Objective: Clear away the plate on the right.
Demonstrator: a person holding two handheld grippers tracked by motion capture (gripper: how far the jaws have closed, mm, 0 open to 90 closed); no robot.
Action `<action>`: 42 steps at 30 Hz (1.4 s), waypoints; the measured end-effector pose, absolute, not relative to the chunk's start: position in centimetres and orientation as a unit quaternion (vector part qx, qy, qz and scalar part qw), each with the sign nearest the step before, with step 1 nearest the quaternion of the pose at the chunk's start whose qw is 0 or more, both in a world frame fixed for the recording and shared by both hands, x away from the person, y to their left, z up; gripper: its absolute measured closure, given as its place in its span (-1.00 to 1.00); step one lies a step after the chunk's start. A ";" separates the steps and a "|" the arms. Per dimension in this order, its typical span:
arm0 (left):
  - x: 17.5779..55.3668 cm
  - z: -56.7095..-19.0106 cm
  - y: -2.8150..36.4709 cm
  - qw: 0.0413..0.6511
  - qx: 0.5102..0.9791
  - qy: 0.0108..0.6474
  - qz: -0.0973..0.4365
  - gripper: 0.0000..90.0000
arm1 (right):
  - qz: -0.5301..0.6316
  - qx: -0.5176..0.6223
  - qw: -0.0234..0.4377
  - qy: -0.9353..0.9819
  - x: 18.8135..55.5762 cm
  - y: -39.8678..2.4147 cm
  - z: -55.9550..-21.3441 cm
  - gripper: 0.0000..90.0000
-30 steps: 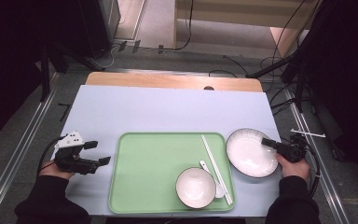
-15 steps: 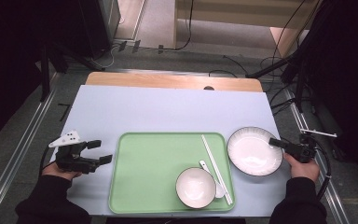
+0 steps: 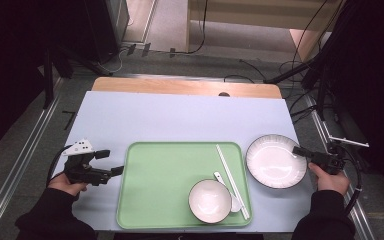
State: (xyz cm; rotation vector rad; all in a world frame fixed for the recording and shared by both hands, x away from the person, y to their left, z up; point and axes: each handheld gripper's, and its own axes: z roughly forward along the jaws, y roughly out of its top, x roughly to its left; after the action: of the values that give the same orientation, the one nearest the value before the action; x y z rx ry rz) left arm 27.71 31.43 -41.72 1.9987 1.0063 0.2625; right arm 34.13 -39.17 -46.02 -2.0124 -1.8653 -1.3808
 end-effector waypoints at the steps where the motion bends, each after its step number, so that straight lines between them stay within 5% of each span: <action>1: 27.7 -41.6 31.2 0.429 0.799 0.407 0.110 -0.69 | -0.453 -0.657 0.038 -0.601 34.1 -39.2 -45.9 0.85; 22: 29.3 -39.5 29.2 0.464 0.786 0.404 0.064 -0.56 | -0.484 -0.643 0.066 -0.590 35.9 -34.8 -42.8 0.85; 42: 31.2 -38.2 27.2 0.463 0.776 0.421 0.076 -0.51 | -0.480 -0.609 0.087 -0.626 40.1 -27.5 -40.7 0.84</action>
State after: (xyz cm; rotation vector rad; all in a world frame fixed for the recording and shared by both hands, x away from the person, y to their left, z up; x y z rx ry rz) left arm 31.23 27.22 -38.24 1.9077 1.0357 0.1876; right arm 40.11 -27.48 -40.67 -1.8136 -1.8635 -1.4280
